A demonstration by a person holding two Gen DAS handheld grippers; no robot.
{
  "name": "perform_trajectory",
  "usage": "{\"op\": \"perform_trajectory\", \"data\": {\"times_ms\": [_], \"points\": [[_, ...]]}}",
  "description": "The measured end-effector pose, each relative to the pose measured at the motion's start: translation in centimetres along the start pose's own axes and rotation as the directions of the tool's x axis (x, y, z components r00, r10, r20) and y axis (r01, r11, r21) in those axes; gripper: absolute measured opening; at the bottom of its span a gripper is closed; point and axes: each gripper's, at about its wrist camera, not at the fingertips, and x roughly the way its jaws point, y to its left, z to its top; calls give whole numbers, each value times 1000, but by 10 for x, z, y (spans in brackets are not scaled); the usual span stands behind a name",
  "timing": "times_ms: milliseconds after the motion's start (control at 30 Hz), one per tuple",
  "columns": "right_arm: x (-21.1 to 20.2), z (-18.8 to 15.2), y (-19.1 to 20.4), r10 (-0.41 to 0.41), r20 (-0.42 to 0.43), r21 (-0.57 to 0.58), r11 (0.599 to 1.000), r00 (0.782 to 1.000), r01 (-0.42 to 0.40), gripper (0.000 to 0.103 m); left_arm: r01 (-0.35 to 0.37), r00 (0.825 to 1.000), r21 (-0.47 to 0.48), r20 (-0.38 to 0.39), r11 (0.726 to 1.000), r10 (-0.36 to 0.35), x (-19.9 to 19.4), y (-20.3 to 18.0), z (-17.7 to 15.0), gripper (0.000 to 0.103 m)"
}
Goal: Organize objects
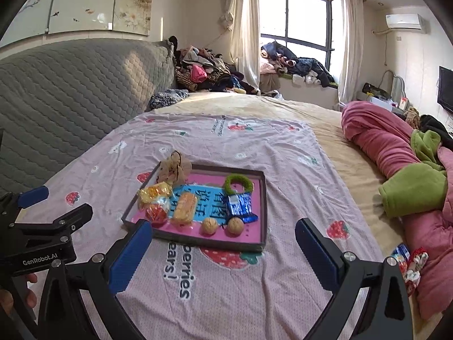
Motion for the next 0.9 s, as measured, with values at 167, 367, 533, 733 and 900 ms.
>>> {"op": "perform_trajectory", "data": {"times_ms": [167,367,533,733,900], "points": [[-7,-9,-2,-5,-13,2,1000,1000,6,102,4,1000,-7,-12,1000,-4,-2,-2,-8,103],[-13,-19,-2,-3,-26,4,1000,1000,3,102,-1,1000,-4,-15,1000,1,-10,-4,-17,103],[-17,-29,0,1,-37,6,1000,999,-1,102,-11,1000,-2,-25,1000,11,-15,-5,-27,103],[-22,-39,1,0,-42,3,1000,999,0,102,-8,999,8,-40,1000,8,-17,-9,-38,103],[-22,-47,1,-3,-60,1,1000,998,3,102,-8,999,17,-31,1000,9,-21,-12,-47,103]]}}
